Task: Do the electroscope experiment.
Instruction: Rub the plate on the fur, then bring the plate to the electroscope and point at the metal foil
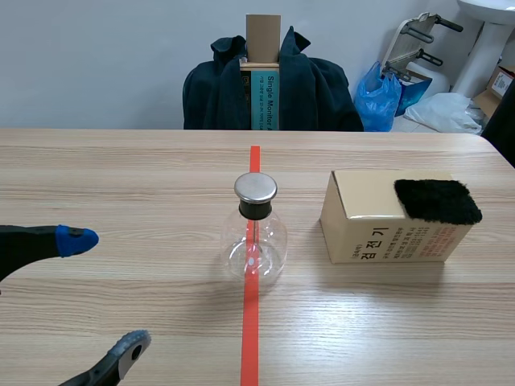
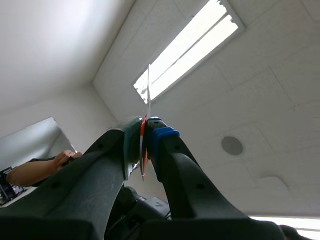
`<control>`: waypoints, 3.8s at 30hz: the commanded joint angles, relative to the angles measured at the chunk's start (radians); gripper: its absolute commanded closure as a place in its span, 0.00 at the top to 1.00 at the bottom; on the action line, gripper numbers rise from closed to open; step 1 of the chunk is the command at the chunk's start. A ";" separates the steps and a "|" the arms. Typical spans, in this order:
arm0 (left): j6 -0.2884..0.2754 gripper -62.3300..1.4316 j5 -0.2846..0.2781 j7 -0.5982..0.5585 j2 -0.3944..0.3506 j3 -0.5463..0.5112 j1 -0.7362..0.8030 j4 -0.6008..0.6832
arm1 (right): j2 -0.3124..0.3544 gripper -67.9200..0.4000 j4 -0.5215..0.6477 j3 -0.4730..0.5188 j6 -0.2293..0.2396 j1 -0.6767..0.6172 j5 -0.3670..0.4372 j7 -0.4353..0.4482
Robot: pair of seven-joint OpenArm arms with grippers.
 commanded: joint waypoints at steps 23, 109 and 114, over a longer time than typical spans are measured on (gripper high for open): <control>-0.001 1.00 -0.006 -0.013 0.005 0.003 -0.003 0.007 | 0.014 0.02 0.096 0.005 -0.006 0.040 0.066 -0.011; 0.006 0.05 0.077 0.209 0.341 0.405 -0.734 -0.617 | 0.113 0.02 -0.460 -0.742 0.145 0.023 -0.329 -0.257; 0.006 0.05 0.077 0.208 0.341 0.405 -0.734 -0.617 | 0.113 0.02 -0.502 -0.742 0.142 0.023 -0.342 -0.257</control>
